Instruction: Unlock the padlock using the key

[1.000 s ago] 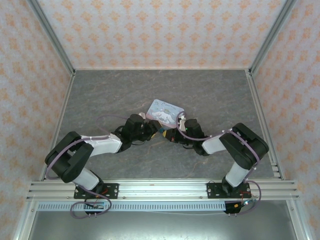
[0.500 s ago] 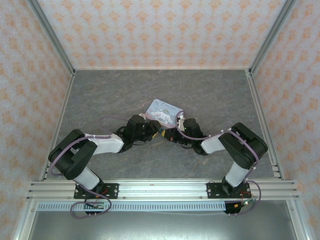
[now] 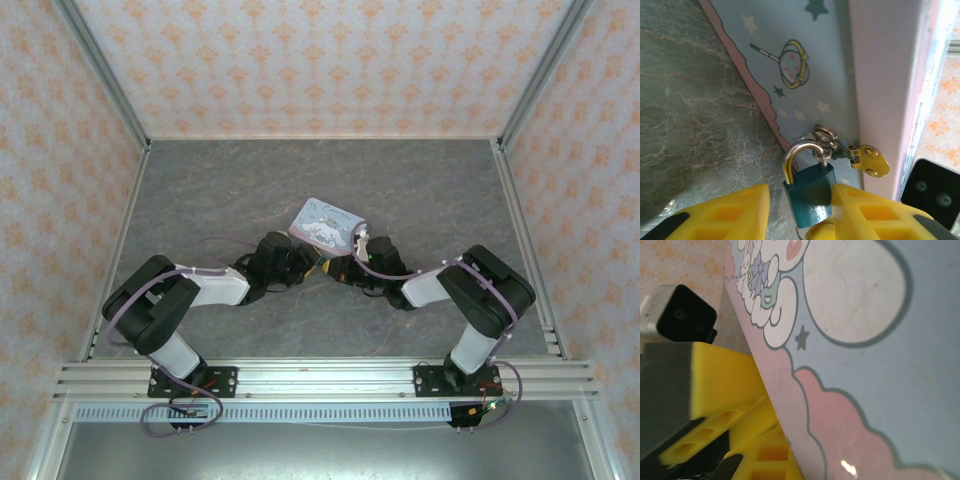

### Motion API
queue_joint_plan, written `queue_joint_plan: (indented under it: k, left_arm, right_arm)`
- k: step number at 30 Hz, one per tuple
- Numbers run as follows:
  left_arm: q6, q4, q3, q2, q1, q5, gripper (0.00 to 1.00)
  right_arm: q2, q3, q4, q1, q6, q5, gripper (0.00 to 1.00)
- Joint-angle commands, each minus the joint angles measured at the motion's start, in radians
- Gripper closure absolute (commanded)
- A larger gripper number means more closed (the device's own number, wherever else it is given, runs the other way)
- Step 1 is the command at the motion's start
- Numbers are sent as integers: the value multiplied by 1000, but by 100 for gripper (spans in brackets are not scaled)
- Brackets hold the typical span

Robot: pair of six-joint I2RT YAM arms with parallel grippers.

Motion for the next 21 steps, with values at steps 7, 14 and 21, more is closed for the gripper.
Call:
queue_joint_plan:
  k: [7, 14, 21]
  left_arm:
    - [-27, 64, 13, 41, -20, -22, 65]
    - [-32, 60, 16, 43, -25, -32, 80]
    - [-26, 33, 11, 7, -26, -45, 93]
  right_arm:
    - [8, 36, 54, 15, 23, -20, 100]
    - [4, 32, 74, 15, 53, -22, 100]
    - [-84, 15, -74, 15, -29, 45, 74]
